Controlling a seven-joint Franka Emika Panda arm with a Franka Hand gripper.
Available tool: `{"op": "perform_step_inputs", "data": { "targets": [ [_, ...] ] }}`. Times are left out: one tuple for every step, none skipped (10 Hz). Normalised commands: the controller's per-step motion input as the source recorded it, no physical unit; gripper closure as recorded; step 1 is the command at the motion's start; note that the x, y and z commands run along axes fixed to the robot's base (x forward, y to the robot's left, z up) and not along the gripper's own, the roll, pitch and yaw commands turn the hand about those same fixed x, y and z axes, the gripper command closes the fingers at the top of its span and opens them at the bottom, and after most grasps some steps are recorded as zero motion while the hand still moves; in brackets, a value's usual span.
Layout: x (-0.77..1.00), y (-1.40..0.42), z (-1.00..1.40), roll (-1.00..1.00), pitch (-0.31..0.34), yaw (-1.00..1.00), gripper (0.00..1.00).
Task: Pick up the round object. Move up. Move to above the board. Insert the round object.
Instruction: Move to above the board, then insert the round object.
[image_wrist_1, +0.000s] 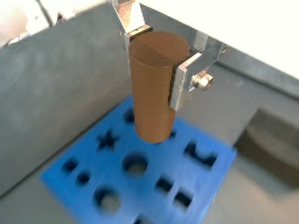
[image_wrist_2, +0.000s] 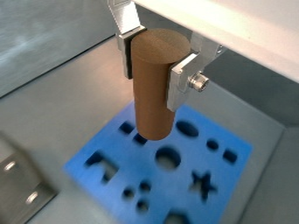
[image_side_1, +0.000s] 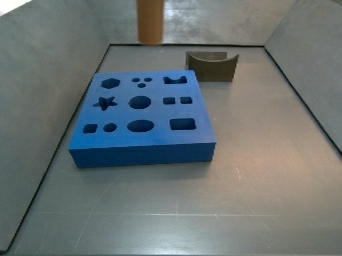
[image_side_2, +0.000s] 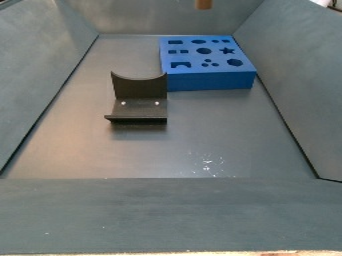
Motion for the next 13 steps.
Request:
{"op": "perform_step_inputs", "data": {
  "targets": [
    [0.48, -1.0, -0.39, 0.12, 0.042, 0.01, 1.0],
    [0.36, -0.65, -0.27, 0.15, 0.044, 0.01, 1.0],
    [0.25, -0.38, -0.15, 0.14, 0.033, 0.01, 1.0],
    [0.14, -0.23, -0.07, 0.1, 0.026, 0.01, 1.0],
    [0.08, 0.0, -0.07, 0.0, 0.0, 0.0, 1.0],
    [0.02, 0.18, -0.04, -0.04, 0.0, -0.04, 1.0],
    [-0.68, 0.66, -0.41, 0.0, 0.006, -0.06, 1.0],
    [-0.63, 0.45, -0.42, 0.11, 0.06, -0.1, 1.0],
    [0.0, 0.0, 0.0, 0.0, 0.009, 0.0, 1.0],
    [0.0, 0.2, -0.03, 0.0, 0.046, 0.05, 1.0],
    [-0.01, 0.45, -0.54, 0.22, 0.0, 0.09, 1.0],
    [0.05, 0.2, -0.43, 0.23, 0.0, 0.14, 1.0],
    [0.0, 0.0, -0.03, 0.0, -0.003, 0.0, 1.0]
  ]
}}
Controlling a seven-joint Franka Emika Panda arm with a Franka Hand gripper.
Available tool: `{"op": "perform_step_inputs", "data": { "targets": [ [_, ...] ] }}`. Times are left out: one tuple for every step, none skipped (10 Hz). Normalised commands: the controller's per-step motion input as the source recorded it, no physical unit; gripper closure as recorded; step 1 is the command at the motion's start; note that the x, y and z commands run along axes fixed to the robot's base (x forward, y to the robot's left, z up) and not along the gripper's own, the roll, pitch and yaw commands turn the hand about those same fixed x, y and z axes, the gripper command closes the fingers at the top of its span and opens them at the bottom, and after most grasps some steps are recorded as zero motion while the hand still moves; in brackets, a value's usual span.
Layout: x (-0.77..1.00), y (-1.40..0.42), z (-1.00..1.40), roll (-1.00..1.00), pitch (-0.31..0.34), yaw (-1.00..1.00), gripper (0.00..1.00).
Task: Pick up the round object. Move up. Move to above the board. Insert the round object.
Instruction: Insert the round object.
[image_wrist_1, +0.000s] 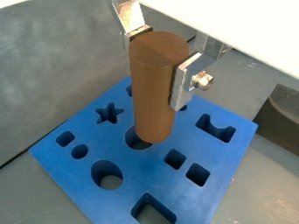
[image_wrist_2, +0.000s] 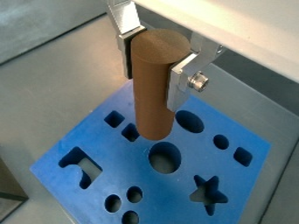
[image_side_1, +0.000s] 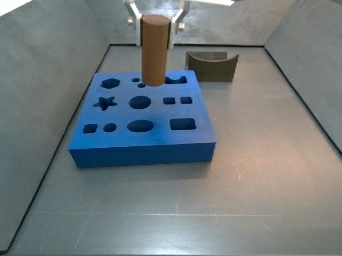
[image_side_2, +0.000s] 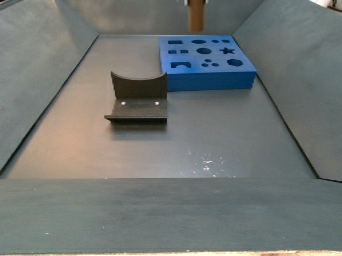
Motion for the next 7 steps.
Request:
{"op": "perform_step_inputs", "data": {
  "targets": [
    [0.07, 0.0, -0.72, 0.18, -0.011, 0.0, 1.0],
    [0.0, 0.14, -0.79, 0.05, 0.0, 0.0, 1.0],
    [0.01, 0.04, -0.02, 0.0, 0.071, 0.0, 1.0],
    [-0.15, 0.11, -0.24, 0.01, 0.037, 0.0, 1.0],
    [-0.63, 0.07, -0.41, 0.03, 0.0, -0.14, 1.0],
    [-0.03, 0.0, -0.04, 0.0, 0.0, 0.0, 1.0],
    [-0.29, -0.31, -0.33, 0.19, -0.106, -0.01, 1.0]
  ]
}}
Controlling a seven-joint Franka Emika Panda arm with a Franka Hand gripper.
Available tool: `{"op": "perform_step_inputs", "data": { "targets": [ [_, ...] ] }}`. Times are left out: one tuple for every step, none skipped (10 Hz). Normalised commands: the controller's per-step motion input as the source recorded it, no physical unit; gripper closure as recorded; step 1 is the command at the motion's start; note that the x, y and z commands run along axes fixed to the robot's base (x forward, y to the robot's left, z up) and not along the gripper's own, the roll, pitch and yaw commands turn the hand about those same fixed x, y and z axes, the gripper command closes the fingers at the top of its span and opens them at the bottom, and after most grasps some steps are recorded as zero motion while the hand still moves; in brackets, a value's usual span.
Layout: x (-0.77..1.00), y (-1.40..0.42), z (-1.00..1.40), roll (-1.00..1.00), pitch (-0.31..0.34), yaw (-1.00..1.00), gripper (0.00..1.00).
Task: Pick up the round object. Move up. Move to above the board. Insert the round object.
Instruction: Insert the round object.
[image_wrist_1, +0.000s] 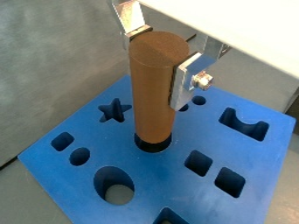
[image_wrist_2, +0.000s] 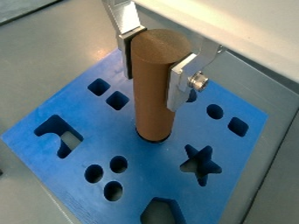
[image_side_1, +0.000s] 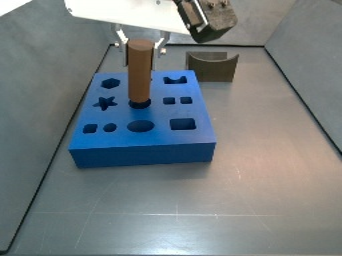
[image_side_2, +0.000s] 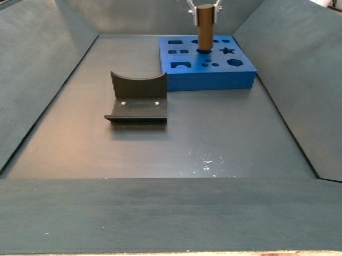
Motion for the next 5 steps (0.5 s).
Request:
{"op": "perform_step_inputs", "data": {
  "targets": [
    [0.0, -0.05, -0.07, 0.0, -0.206, 0.0, 1.0],
    [0.04, -0.01, 0.0, 0.01, 0.0, 0.0, 1.0],
    [0.14, 0.06, 0.0, -0.06, 0.0, 0.0, 1.0],
    [0.13, 0.16, -0.11, -0.22, 0.0, -0.09, 1.0],
    [0.0, 0.0, -0.02, 0.0, -0.026, 0.0, 1.0]
  ]
}}
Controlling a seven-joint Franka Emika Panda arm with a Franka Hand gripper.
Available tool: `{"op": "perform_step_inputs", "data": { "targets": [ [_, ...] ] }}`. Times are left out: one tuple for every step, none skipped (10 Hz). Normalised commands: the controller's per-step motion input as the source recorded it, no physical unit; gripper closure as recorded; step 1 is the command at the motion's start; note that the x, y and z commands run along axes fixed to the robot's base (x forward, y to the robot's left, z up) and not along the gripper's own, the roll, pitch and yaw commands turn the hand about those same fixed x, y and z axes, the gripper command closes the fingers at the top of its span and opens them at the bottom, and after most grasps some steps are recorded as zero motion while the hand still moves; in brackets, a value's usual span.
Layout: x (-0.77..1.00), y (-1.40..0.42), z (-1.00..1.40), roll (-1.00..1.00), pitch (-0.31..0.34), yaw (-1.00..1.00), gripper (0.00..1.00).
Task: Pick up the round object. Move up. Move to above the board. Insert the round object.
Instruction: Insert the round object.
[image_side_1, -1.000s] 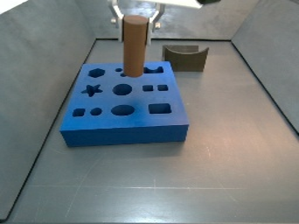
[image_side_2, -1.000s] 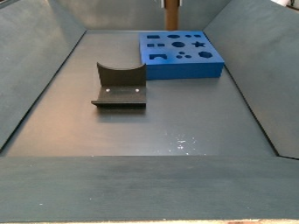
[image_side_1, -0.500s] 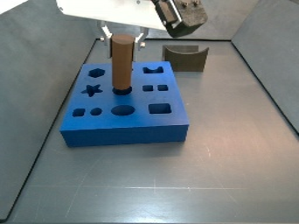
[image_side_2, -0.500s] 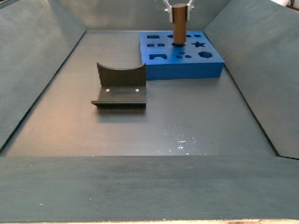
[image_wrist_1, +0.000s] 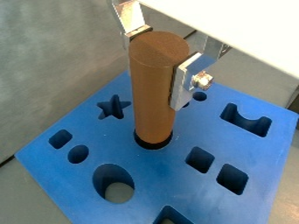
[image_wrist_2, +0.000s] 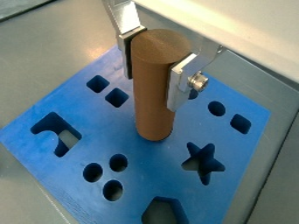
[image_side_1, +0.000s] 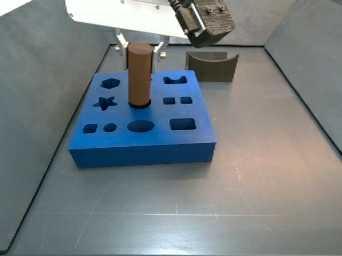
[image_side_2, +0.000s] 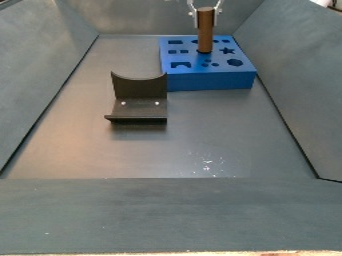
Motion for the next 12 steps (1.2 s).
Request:
{"op": "perform_step_inputs", "data": {
  "targets": [
    [0.0, 0.0, -0.18, 0.04, -0.009, 0.0, 1.0],
    [-0.04, -0.17, -0.43, 0.25, -0.017, 0.0, 1.0],
    [-0.06, -0.12, -0.56, 0.13, -0.08, -0.03, 1.0],
    [0.0, -0.06, -0.43, 0.11, 0.0, -0.05, 1.0],
    [0.0, 0.0, -0.06, 0.0, 0.023, -0.02, 1.0],
    [0.0, 0.0, -0.03, 0.0, 0.0, 0.0, 1.0],
    [-0.35, -0.03, -0.26, -0.12, -0.137, -0.3, 1.0],
    [-0.34, -0.22, -0.33, -0.18, -0.223, -0.42, 1.0],
    [-0.14, -0.04, -0.26, -0.42, -0.426, -0.29, 1.0],
    [-0.25, 0.0, -0.19, -0.49, -0.511, -0.33, 1.0],
    [-0.24, -0.05, 0.0, -0.02, -0.209, -0.1, 1.0],
    [-0.11, -0.01, -0.02, 0.2, 0.0, 0.09, 1.0]
  ]
}}
